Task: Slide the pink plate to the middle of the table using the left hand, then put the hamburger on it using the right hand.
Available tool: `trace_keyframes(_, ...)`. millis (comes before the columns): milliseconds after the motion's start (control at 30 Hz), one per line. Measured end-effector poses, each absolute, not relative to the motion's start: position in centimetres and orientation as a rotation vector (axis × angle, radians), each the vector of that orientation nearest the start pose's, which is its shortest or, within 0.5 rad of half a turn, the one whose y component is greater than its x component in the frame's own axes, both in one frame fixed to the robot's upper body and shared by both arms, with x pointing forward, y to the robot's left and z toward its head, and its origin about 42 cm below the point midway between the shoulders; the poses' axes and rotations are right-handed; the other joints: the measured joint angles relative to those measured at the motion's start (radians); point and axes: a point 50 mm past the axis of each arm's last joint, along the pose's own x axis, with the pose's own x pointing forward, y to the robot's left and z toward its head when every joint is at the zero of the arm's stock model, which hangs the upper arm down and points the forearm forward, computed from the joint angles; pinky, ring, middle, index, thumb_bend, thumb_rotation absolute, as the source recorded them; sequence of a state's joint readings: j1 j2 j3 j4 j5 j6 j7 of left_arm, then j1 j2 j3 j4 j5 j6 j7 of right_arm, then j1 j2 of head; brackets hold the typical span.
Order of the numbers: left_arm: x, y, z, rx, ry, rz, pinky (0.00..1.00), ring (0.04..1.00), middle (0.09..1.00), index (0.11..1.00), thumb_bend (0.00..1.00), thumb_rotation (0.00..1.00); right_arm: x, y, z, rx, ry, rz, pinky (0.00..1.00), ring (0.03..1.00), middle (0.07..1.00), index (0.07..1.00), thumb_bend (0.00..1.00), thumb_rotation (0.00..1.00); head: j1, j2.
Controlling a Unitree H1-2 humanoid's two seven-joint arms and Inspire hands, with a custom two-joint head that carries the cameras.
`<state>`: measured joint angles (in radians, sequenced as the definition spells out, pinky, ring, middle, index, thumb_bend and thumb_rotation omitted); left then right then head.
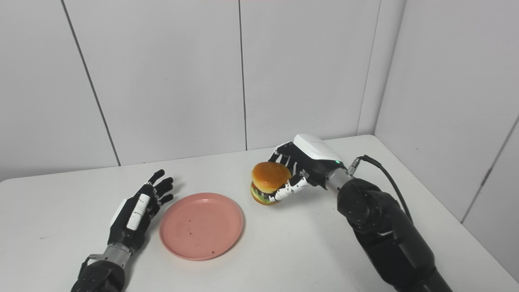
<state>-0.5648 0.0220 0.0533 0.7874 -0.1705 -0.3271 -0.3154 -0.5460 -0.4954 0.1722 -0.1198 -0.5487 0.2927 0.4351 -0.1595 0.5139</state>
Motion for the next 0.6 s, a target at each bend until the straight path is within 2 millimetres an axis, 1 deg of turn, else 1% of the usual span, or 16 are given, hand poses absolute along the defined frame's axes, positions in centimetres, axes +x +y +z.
trace_keyframes(33,44.4,17.1,10.5,-0.121,-0.102,-0.35,0.86,0.904,0.864,0.892,0.91,0.78,41.4,-26.6,29.7,-1.084,-0.183,0.27,0.44,0.489,0.531,0.488,0.51,0.17,0.014,0.003)
trace_keyframes(167,44.3,16.6,10.5,-0.11,-0.101,-0.346,0.86,0.902,0.863,0.89,0.9,0.78,42.1,-25.5,28.2,-1.056,-0.154,0.3,0.44,0.495,0.538,0.488,0.51,0.17,0.031,0.005)
trace_keyframes(233,44.3,16.5,10.5,-0.107,-0.1,-0.346,0.86,0.903,0.86,0.889,0.9,0.78,42.2,-24.6,27.6,-1.044,-0.153,0.323,0.41,0.464,0.52,0.487,0.51,0.17,0.046,0.006)
trace_keyframes(267,44.3,16.4,10.5,-0.108,-0.1,-0.345,0.87,0.903,0.859,0.889,0.89,0.78,42.2,-24.1,27.4,-1.04,-0.156,0.337,0.4,0.458,0.516,0.487,0.51,0.17,0.046,0.006)
trace_keyframes(333,44.3,16.3,10.5,-0.109,-0.1,-0.345,0.88,0.902,0.858,0.892,0.87,0.78,42.4,-23.1,27.1,-1.041,-0.171,0.367,0.4,0.447,0.501,0.487,0.51,0.17,0.073,0.009)
trace_keyframes(400,44.2,16.0,10.6,-0.111,-0.104,-0.347,0.88,0.903,0.859,0.892,0.87,0.78,42.8,-22.3,27.1,-1.047,-0.184,0.386,0.39,0.439,0.492,0.487,0.51,0.17,0.087,0.009)
trace_keyframes(500,44.1,15.6,10.6,-0.116,-0.108,-0.348,0.88,0.903,0.858,0.89,0.85,0.78,43.2,-21.1,27.4,-1.049,-0.215,0.402,0.41,0.468,0.512,0.487,0.51,0.17,0.1,0.009)
trace_keyframes(600,44.0,15.2,10.9,-0.12,-0.118,-0.355,0.88,0.901,0.852,0.885,0.85,0.78,43.7,-20.2,27.2,-1.051,-0.219,0.41,0.42,0.48,0.535,0.487,0.51,0.17,0.107,0.009)
